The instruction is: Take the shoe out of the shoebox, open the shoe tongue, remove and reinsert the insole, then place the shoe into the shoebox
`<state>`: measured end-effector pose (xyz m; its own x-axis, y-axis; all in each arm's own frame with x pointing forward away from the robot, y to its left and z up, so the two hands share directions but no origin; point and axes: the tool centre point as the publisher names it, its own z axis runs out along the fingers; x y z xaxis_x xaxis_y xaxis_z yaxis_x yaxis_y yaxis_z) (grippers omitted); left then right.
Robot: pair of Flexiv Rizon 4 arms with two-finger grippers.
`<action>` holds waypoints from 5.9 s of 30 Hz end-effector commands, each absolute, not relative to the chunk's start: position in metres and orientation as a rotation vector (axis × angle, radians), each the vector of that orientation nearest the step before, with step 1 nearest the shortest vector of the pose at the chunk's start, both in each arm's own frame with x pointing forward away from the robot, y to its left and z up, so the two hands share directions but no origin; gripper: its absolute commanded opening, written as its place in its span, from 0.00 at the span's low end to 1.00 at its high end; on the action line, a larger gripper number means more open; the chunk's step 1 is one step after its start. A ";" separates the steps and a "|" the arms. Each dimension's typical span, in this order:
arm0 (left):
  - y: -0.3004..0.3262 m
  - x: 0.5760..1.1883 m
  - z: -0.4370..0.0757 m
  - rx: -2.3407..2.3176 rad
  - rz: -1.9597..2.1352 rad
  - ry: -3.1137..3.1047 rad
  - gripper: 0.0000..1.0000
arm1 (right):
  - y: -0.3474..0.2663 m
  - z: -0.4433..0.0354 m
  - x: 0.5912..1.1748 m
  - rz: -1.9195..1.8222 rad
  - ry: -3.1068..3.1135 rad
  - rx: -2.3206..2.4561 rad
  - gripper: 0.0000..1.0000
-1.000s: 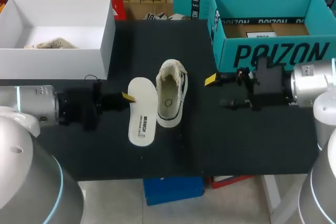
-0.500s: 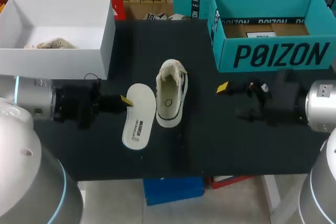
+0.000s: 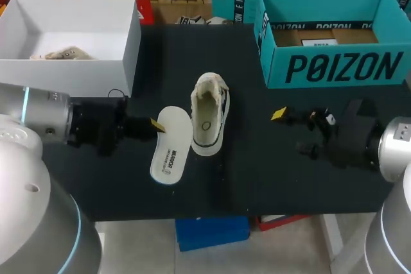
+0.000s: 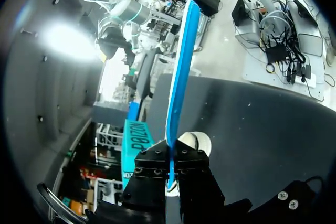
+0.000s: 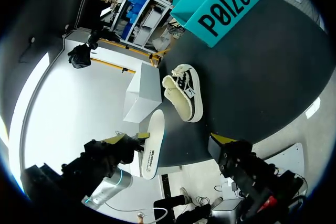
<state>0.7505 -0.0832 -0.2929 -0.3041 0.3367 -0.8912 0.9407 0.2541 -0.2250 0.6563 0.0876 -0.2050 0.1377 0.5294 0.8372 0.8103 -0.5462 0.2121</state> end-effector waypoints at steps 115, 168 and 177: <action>-0.146 0.804 -0.334 1.629 -1.162 1.930 0.00 | 0.044 -0.206 0.630 -0.941 -1.435 -1.805 1.00; -0.152 0.835 -0.356 1.573 -1.016 1.994 0.00 | 0.044 -0.206 0.630 -0.941 -1.435 -1.805 1.00; -0.156 0.847 -0.362 1.588 -0.986 1.998 0.00 | 0.044 -0.206 0.630 -0.941 -1.435 -1.805 1.00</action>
<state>0.8438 -0.1511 -0.3589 -0.2727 0.6656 -0.6947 0.9554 0.1020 -0.2772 0.6305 0.0481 -0.2052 0.1434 0.5297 0.8360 0.7030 -0.6491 0.2907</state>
